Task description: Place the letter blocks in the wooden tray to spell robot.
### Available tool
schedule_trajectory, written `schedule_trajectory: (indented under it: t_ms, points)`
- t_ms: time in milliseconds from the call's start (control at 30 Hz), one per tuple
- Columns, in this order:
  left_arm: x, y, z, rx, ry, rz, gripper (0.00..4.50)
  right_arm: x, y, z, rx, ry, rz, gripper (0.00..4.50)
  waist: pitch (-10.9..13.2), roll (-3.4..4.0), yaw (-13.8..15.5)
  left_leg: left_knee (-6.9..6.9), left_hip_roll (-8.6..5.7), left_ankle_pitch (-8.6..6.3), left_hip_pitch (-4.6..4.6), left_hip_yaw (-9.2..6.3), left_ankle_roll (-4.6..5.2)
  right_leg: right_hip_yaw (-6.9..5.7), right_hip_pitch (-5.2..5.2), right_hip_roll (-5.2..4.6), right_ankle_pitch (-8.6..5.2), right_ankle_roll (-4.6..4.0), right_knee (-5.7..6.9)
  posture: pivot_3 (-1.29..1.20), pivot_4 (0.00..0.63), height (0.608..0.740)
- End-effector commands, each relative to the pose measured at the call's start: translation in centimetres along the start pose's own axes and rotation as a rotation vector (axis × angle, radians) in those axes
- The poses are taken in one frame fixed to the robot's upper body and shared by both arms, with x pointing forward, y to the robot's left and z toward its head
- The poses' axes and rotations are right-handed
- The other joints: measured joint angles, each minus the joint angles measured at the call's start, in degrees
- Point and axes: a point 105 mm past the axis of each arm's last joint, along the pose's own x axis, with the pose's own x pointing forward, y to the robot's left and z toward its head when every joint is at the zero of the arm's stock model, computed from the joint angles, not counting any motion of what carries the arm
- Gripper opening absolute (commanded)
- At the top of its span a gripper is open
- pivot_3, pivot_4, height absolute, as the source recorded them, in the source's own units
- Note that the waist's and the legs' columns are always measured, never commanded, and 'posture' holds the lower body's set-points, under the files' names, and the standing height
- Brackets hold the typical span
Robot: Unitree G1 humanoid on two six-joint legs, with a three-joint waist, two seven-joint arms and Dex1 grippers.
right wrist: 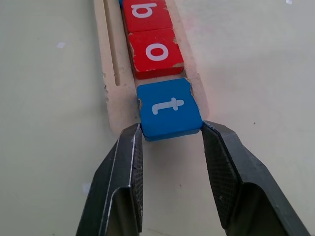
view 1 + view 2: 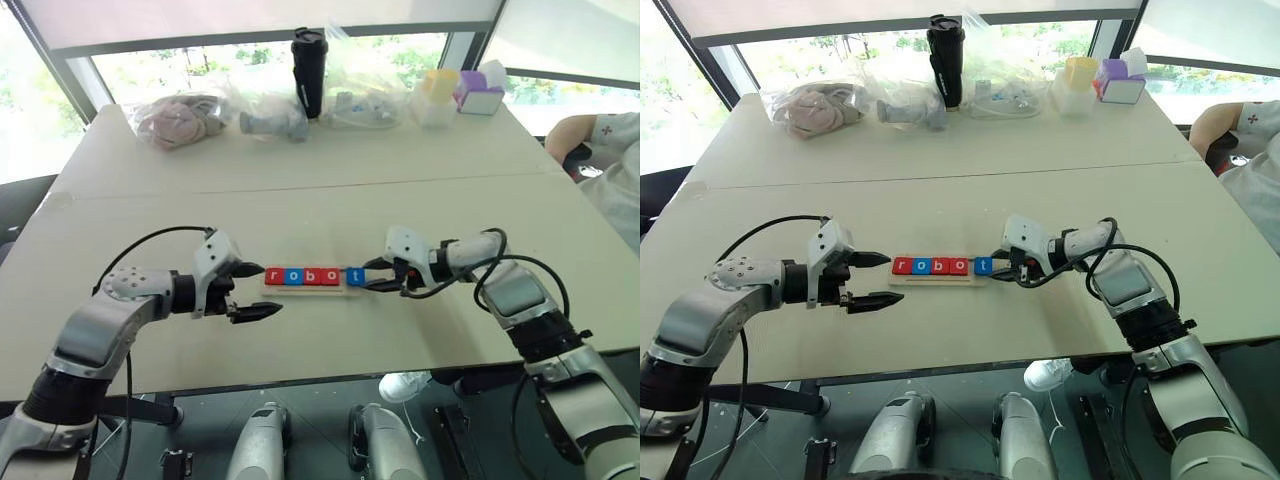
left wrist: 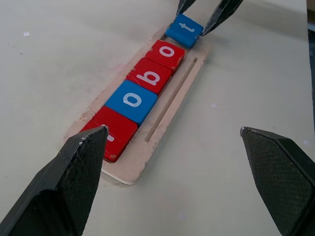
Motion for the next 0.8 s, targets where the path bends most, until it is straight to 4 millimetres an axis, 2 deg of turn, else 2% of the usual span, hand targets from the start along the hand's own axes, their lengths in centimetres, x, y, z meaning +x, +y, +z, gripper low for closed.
schedule_trajectory:
  t_ms: [33, 267, 600, 667, 700, 800]
  points:
    - [-0.4, -0.1, 0.9, 0.029, -0.035, 0.017, 4.5, 0.1, -0.5, 0.5, -0.03, -0.002, -0.01, 1.18, 0.0, 0.0, 0.0, 0.0, 0.0, 0.0, 0.01, 0.0, 0.0, 0.0, 0.0, 0.0, 0.0, 0.0, 0.01, 0.0, 0.15, 0.74]
    - [0.3, -0.5, 1.1, 0.019, -0.055, 0.013, 4.5, 1.1, -0.2, 1.2, -0.033, -0.035, 0.01, 1.18, 0.0, 0.0, 0.0, 0.0, 0.01, 0.0, 0.09, 0.0, 0.0, 0.0, 0.02, 0.01, 0.0, -0.01, 0.11, 0.0, 0.15, 0.74]
    - [0.3, -0.5, 0.9, 0.014, -0.054, 0.014, 4.5, 1.5, 0.0, 2.1, -0.031, -0.062, 0.03, 1.18, 0.0, 0.0, 0.0, 0.0, 0.01, 0.0, 0.09, 0.01, 0.0, 0.01, 0.02, 0.0, 0.0, -0.01, 0.12, 0.0, 0.15, 0.74]
    - [0.3, -0.5, 0.9, 0.013, -0.053, 0.014, 4.5, 1.5, 0.1, 2.3, -0.027, -0.069, 0.034, 2.2, 0.0, 0.0, 0.0, 0.0, 0.01, 0.0, 0.1, 0.01, 0.0, 0.01, 0.02, 0.01, 0.0, -0.01, 0.13, 0.0, 0.15, 0.74]
    - [0.3, -0.5, 0.9, 0.013, -0.053, 0.013, 4.5, 1.5, 0.0, 2.4, -0.029, -0.074, 0.033, 2.44, 0.0, 0.0, 0.0, 0.0, 0.01, 0.0, 0.1, 0.01, 0.0, 0.01, 0.02, 0.0, 0.0, -0.01, 0.13, 0.0, 0.15, 0.74]
    - [0.3, -0.5, 0.8, 0.013, -0.052, 0.015, 4.5, 1.1, -0.2, 3.2, -0.024, -0.108, 0.023, 3.83, 0.0, 0.0, 0.0, 0.0, 0.01, 0.0, 0.1, 0.01, 0.0, 0.01, 0.02, 0.0, -0.01, -0.01, 0.13, 0.0, 0.15, 0.74]
